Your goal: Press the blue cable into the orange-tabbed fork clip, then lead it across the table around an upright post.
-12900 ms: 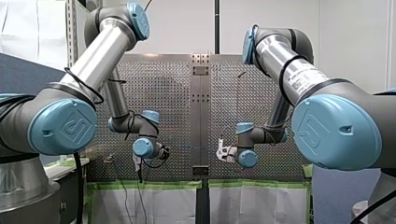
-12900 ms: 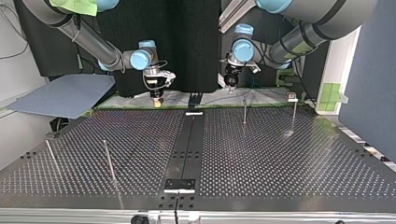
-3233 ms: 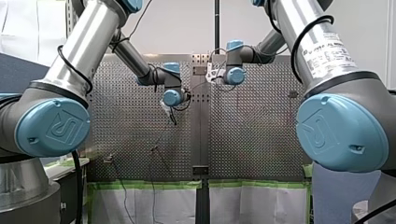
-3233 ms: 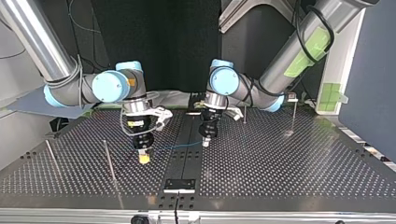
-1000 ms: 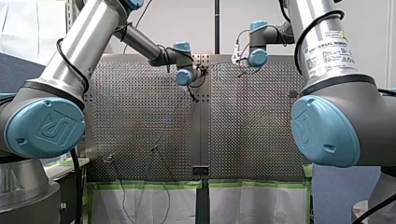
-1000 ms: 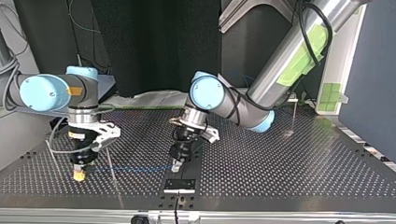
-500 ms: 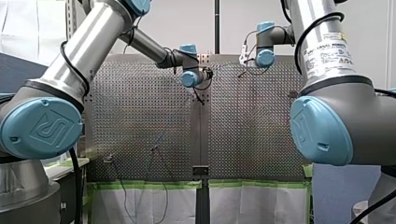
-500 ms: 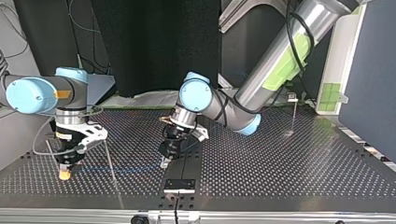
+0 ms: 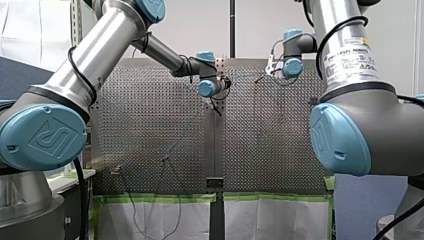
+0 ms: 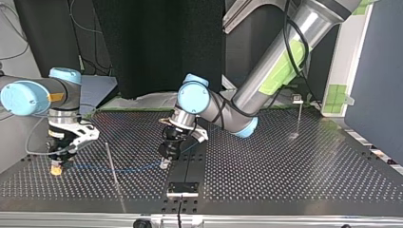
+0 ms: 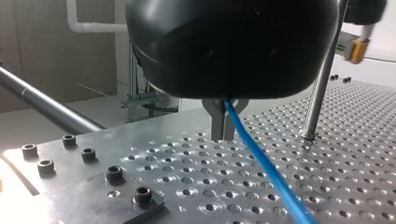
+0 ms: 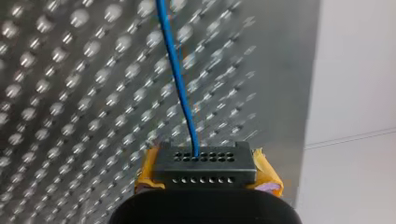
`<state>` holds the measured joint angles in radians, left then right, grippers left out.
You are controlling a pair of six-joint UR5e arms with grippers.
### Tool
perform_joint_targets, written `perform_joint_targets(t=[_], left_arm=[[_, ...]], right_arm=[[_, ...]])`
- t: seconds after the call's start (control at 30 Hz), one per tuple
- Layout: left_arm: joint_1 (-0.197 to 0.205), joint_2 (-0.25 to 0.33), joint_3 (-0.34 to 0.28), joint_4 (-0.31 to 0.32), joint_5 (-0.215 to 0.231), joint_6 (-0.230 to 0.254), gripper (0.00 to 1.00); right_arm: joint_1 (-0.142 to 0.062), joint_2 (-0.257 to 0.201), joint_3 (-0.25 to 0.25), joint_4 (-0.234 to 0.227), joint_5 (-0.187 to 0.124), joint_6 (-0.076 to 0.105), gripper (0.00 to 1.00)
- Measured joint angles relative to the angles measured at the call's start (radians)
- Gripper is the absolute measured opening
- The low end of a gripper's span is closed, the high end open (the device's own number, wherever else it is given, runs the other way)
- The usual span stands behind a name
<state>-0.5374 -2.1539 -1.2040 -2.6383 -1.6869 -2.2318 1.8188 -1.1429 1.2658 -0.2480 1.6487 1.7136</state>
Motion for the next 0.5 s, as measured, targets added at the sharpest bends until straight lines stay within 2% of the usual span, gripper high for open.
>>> perform_joint_targets(t=[0.17, 0.3, 0.47, 0.5], left_arm=[[0.001, -0.020, 0.000, 0.006, -0.001, 0.002, 0.03], [-0.004, -0.047, 0.000, 0.008, -0.006, 0.010, 0.03], [-0.005, -0.056, 0.000, 0.010, -0.010, 0.014, 0.03], [-0.005, -0.057, 0.000, 0.010, -0.015, 0.018, 0.07]], right_arm=[[-0.009, 0.019, 0.024, -0.002, -0.007, -0.003, 0.00], [-0.011, 0.041, 0.035, -0.003, -0.011, -0.005, 0.00], [-0.011, 0.060, 0.063, -0.008, -0.011, -0.007, 0.00], [-0.011, 0.066, 0.068, -0.009, -0.011, -0.008, 0.00]])
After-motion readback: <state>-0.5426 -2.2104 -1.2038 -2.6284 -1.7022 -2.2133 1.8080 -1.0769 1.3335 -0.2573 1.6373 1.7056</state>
